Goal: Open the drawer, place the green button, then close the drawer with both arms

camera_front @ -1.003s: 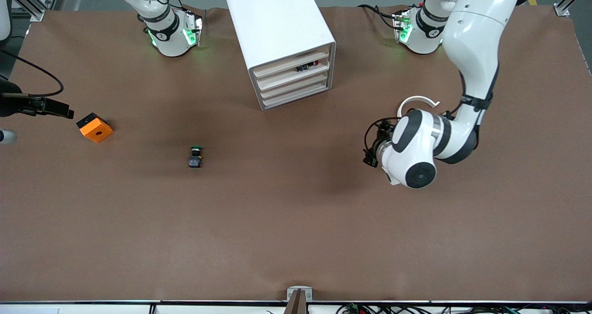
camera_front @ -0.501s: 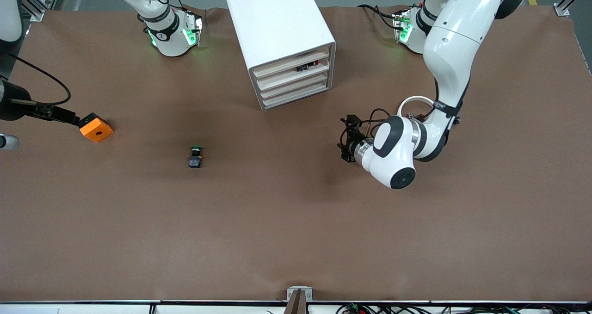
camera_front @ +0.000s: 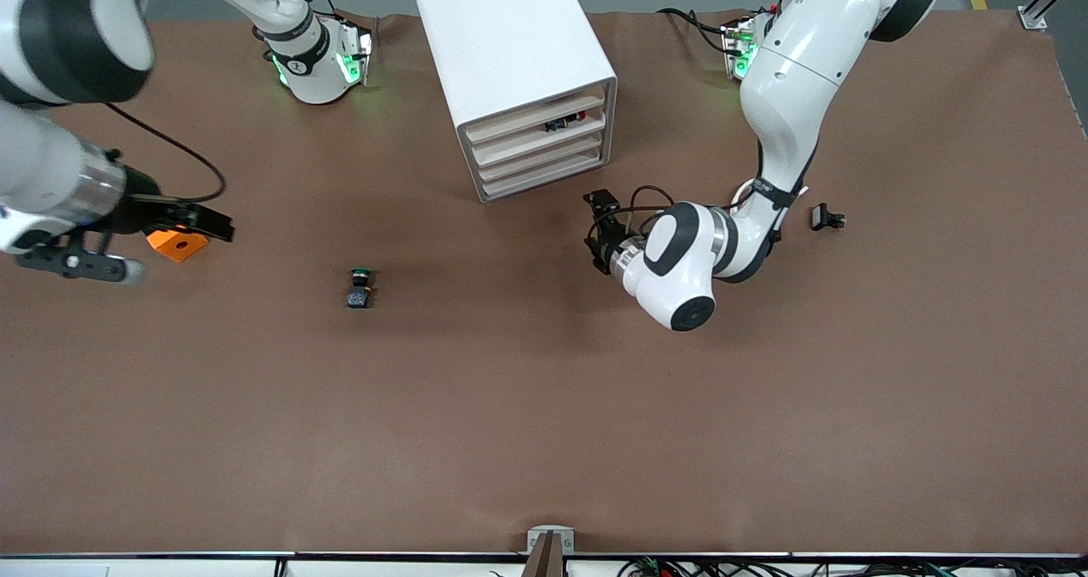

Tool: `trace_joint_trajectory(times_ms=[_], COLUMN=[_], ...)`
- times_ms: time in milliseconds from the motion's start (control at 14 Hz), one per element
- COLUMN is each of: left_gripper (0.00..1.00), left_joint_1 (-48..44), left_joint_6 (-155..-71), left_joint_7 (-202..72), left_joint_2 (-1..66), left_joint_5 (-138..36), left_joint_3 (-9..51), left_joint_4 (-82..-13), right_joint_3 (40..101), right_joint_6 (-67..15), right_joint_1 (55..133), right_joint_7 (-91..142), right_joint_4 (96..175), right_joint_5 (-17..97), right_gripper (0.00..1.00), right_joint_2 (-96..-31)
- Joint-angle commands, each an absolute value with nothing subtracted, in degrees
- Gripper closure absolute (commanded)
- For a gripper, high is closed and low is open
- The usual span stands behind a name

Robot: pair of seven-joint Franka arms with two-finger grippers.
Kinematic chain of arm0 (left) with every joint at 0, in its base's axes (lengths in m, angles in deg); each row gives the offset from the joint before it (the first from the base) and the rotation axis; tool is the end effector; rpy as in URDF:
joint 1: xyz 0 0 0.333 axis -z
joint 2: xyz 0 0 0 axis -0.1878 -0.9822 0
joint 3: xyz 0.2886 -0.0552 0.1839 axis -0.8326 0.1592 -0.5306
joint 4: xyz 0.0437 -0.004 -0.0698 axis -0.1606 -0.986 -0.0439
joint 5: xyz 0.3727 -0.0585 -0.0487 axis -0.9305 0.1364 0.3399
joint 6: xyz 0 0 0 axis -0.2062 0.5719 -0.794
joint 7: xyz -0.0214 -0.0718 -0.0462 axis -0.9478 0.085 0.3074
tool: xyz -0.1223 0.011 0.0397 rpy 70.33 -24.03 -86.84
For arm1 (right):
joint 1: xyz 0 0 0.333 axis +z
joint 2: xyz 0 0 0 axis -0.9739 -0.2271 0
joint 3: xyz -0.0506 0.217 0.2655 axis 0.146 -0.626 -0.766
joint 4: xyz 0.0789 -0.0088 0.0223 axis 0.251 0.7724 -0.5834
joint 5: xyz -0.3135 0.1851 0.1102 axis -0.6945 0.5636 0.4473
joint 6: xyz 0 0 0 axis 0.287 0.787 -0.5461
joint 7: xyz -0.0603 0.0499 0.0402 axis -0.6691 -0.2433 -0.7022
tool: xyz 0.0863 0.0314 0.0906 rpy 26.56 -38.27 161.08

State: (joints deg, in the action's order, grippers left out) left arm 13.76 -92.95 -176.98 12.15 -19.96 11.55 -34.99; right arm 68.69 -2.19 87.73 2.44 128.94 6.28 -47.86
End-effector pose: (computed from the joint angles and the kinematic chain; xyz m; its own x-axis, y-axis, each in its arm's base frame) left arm 0.5127 -0.4088 0.2010 -0.3382 0.9192 -0.2018 0.5973 0.0440 -0.8008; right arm 0.5717 0.0829 0.5444 0.9703 -0.1899 -0.1499 -0.1921 -0.9814 0.0000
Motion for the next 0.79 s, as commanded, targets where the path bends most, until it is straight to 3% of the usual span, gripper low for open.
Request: trace_joint_trajectory(times_ms=[0,287,430,645,716], left_gripper=[0.0,0.01,0.14,0.17,0.21], left_joint_1=[16.1,18.9,19.3,20.7,21.2], left_joint_6=[-91.5,-89.7,-88.9,-87.0,-86.9], left_joint_7=[-180.1,-185.5,-185.7,-185.8,-185.7], left_joint_2=[10.4,9.1,8.7,8.3,8.2], left_joint_5=[-15.6,-13.7,-13.1,-13.1,-13.1], left_joint_3=[11.1,11.1,11.1,11.1,11.1], left_joint_4=[-34.2,-35.0,-35.0,-35.0,-35.0], right_joint_3=[69.1,69.1,69.1,69.1,69.1], right_joint_6=[-7.6,-24.6,-31.3,-40.8,-43.5], right_joint_1=[90.1,90.8,91.5,93.3,93.7], right_joint_7=[-3.4,-5.0,-1.9,1.3,1.9], right_joint_4=[134.8,150.3,154.1,158.1,158.5], right_joint_5=[6.6,6.5,6.4,6.3,6.3], right_gripper=[0.0,0.0,0.0,0.0,0.0], right_joint_2=[-47.1,-44.1,-44.5,-47.9,-49.6])
